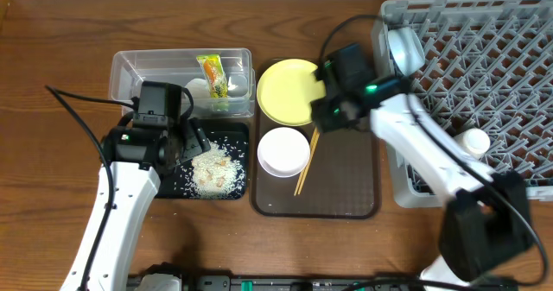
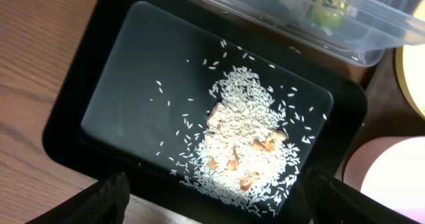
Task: Sort waste into correct bins and load items into the dishwasher rack
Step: 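Grasp white bowl rim on brown tray with right gripper, then carry white bowl to dish rack and set it in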
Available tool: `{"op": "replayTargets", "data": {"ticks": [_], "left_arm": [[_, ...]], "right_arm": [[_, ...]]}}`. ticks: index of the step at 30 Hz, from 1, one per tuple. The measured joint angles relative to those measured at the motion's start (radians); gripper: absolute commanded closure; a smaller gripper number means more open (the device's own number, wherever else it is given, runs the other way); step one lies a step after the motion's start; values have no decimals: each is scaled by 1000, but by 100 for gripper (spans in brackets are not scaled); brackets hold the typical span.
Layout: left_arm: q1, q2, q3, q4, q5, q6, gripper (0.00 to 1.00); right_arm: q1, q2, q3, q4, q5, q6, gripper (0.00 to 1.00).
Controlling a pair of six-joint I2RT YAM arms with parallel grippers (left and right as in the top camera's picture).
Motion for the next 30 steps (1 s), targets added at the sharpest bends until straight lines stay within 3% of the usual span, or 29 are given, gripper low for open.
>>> {"op": "replayTargets", "data": {"ticks": [3, 5, 9, 22, 30], "left_arm": [[1, 0, 0, 0, -8, -8, 14], [1, 0, 0, 0, -11, -12, 14], [1, 0, 0, 0, -12, -22, 14], [1, 0, 0, 0, -14, -26, 14], [1, 0, 0, 0, -14, -26, 14]], "right_arm": [[49, 68, -9, -1, -14, 29, 64], [74, 102, -13, -3, -22, 44, 79], [102, 130, -16, -3, -19, 68, 99], [31, 33, 32, -16, 110, 60, 99], [-177, -237, 127, 231, 426, -57, 99]]}}
